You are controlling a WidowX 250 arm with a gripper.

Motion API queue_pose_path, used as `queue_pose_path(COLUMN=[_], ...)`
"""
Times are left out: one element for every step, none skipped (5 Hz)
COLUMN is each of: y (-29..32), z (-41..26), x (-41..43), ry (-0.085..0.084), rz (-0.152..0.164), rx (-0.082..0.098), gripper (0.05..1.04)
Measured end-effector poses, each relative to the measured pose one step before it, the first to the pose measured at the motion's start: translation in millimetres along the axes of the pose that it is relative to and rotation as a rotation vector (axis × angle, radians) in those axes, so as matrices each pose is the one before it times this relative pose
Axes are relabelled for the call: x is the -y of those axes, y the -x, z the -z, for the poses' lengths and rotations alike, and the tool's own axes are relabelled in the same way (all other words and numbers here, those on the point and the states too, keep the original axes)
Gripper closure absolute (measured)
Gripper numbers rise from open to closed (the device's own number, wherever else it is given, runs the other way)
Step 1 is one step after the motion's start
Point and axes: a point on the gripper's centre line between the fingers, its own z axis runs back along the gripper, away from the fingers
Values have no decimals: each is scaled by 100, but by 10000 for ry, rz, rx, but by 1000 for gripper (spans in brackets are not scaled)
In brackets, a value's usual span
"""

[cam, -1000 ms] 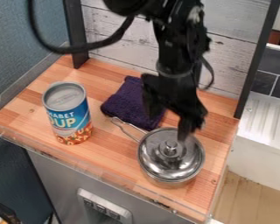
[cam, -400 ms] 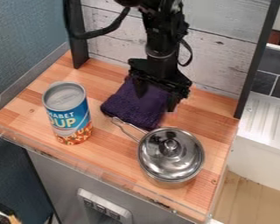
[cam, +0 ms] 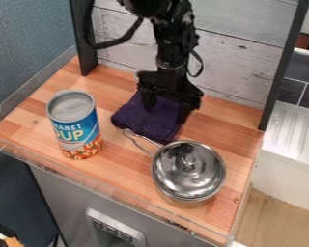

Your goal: Move the purple towel to the left side of the table

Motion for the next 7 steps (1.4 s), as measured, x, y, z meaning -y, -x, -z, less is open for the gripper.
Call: queue_pose_path(y=[-627, -314, 146, 454, 1193, 450, 226], z=[914, 429, 371, 255, 320, 113, -172], x=[-903, -1650, -2196, -2994, -2829, -1277, -249], ry=[-69, -153, -111, -274, -120, 22, 391], rz=[-125, -105, -244, -312, -506, -1, 191], rx=[-96, -76, -76, -124, -320, -147, -57], gripper=[82, 82, 82, 82, 82, 82, 82])
